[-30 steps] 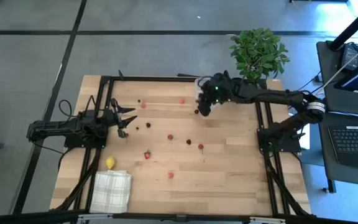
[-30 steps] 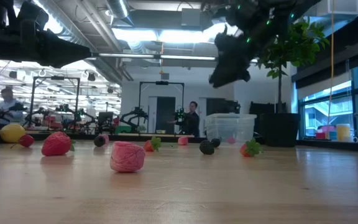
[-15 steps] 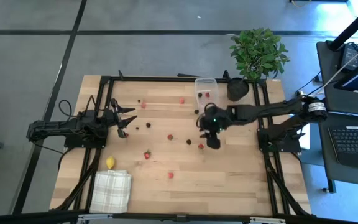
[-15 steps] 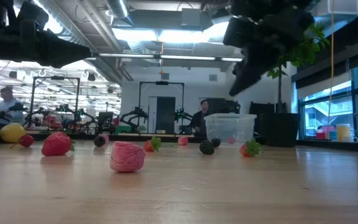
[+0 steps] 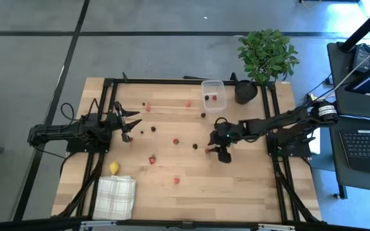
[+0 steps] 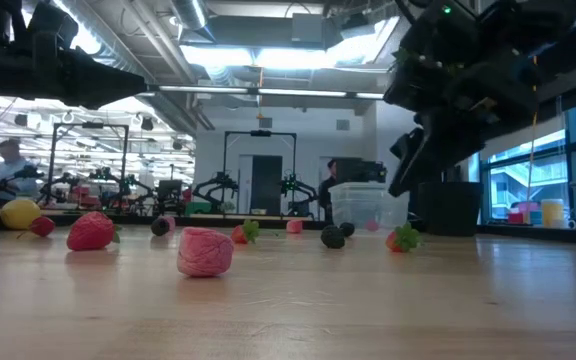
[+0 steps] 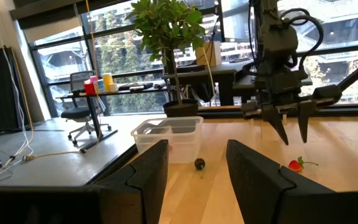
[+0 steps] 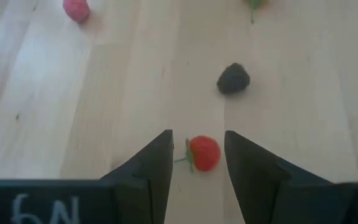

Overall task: Pick and placing Produce into tupperware
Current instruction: Put the right strawberry into the transparent bin

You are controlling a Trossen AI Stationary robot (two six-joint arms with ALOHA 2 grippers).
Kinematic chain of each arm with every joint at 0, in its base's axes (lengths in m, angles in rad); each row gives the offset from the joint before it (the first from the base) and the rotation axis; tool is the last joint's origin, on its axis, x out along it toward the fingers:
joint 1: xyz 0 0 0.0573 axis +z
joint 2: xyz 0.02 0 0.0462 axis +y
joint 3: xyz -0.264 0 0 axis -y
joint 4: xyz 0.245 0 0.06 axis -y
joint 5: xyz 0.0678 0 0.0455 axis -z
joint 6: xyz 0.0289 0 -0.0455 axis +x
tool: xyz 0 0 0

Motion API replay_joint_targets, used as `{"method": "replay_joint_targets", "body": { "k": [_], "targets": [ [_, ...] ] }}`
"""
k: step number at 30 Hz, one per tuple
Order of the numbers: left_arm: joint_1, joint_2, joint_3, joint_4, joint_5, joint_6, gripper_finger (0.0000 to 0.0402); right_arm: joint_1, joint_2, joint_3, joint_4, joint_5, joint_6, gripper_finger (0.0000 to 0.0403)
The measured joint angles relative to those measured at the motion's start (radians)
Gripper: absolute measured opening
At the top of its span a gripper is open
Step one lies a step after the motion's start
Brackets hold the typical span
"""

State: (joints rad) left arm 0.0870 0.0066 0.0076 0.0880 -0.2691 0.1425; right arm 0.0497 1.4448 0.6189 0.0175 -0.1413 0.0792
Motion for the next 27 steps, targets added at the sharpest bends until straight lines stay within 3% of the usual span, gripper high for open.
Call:
{"method": "replay_joint_targets", "body": {
  "k": [6, 27],
  "targets": [
    [0.0, 0.0, 0.0, 0.0, 0.0, 0.0, 0.0157, 0.0, 0.0, -0.035, 0.104, 0.0, 0.044, 0.0148],
    [0.0, 0.0, 0.0, 0.0, 0.0, 0.0, 0.0157, 0.0, 0.0, -0.036, 0.099, 0.043, 0.038, 0.0148]
  ]
}}
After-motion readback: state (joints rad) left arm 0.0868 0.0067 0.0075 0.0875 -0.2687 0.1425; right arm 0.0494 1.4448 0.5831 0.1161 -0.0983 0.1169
